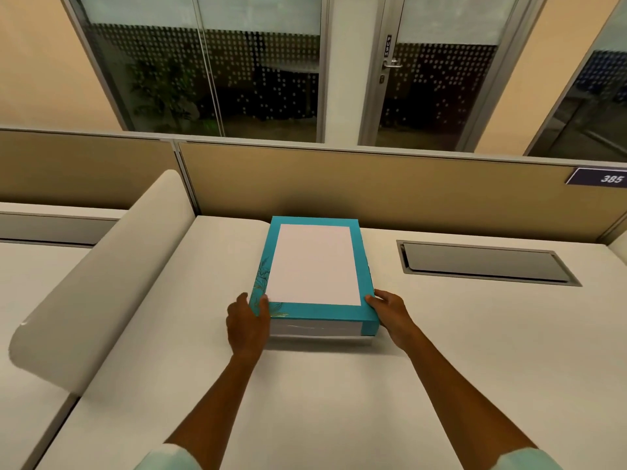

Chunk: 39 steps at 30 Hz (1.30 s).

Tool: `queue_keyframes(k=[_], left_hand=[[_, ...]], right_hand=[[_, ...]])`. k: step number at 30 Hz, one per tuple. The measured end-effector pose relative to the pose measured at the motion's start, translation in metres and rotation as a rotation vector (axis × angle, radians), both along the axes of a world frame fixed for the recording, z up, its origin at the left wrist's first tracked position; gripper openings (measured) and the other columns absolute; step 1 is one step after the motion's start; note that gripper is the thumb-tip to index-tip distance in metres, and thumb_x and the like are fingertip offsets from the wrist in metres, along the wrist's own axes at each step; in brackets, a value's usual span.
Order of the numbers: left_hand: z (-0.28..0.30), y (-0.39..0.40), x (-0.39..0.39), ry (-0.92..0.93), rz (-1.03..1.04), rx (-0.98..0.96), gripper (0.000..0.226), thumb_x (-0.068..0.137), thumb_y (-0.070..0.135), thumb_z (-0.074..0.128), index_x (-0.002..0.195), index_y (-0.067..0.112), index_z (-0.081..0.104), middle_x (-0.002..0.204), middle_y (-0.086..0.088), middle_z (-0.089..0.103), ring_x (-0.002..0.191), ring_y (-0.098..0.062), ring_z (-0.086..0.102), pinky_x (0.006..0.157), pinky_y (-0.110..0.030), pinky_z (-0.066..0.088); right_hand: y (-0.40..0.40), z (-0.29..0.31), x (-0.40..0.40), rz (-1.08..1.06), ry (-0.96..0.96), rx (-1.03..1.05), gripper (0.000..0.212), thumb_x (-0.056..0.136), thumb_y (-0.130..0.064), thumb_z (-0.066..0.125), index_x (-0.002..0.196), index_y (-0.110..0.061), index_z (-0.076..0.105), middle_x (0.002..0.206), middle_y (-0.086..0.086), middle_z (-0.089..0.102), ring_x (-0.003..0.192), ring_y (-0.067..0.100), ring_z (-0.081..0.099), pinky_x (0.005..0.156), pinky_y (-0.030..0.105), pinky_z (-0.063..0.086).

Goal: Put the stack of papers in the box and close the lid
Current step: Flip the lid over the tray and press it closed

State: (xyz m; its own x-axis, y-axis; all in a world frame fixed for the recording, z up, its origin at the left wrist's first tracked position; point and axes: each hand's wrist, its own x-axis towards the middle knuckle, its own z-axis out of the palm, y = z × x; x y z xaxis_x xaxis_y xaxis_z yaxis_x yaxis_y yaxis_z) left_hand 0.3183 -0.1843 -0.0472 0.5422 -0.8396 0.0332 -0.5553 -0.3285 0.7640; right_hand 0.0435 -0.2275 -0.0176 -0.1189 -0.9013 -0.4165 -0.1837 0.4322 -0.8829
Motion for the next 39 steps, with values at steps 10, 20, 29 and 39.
queue_keyframes(k=[10, 20, 29, 39], left_hand=[[0.000, 0.001, 0.007, 0.143, -0.027, -0.085, 0.037, 0.097, 0.040, 0.047, 0.117, 0.013, 0.063, 0.102, -0.010, 0.072, 0.075, -0.018, 0.066, 0.065, -0.029, 0.058], [-0.013, 0.009, 0.005, 0.164, 0.008, -0.098, 0.038, 0.097, 0.036, 0.048, 0.120, 0.010, 0.063, 0.104, -0.011, 0.072, 0.077, -0.019, 0.066, 0.066, -0.032, 0.059], [-0.029, -0.006, 0.018, -0.170, -0.205, 0.015, 0.058, 0.096, 0.040, 0.044, 0.148, 0.015, 0.034, 0.149, -0.014, 0.041, 0.135, -0.035, 0.040, 0.104, -0.047, 0.046], [-0.014, -0.037, 0.005, -0.621, -0.649, 0.213, 0.104, 0.071, 0.077, -0.014, 0.154, 0.018, 0.006, 0.164, -0.004, 0.001, 0.151, -0.027, 0.004, 0.120, -0.045, 0.010]], right_hand=[[0.013, -0.019, 0.011, -0.012, 0.114, -0.164, 0.038, 0.098, -0.030, 0.050, 0.131, -0.011, 0.050, 0.112, 0.003, 0.059, 0.099, 0.017, 0.058, 0.062, 0.016, 0.051], [0.019, -0.037, 0.014, 0.048, 0.330, -0.188, 0.045, 0.101, -0.033, 0.040, 0.141, -0.010, 0.042, 0.121, 0.011, 0.061, 0.101, 0.018, 0.059, 0.075, 0.027, 0.053], [0.011, -0.035, 0.020, 0.187, 0.652, -0.213, 0.066, 0.099, -0.045, 0.036, 0.153, -0.018, 0.011, 0.159, 0.007, 0.024, 0.141, 0.028, 0.034, 0.112, 0.045, 0.038], [-0.014, -0.033, 0.049, 0.499, 1.103, -0.331, 0.115, 0.058, -0.081, -0.026, 0.154, -0.023, 0.002, 0.164, 0.002, -0.004, 0.151, 0.026, 0.001, 0.122, 0.044, 0.006]])
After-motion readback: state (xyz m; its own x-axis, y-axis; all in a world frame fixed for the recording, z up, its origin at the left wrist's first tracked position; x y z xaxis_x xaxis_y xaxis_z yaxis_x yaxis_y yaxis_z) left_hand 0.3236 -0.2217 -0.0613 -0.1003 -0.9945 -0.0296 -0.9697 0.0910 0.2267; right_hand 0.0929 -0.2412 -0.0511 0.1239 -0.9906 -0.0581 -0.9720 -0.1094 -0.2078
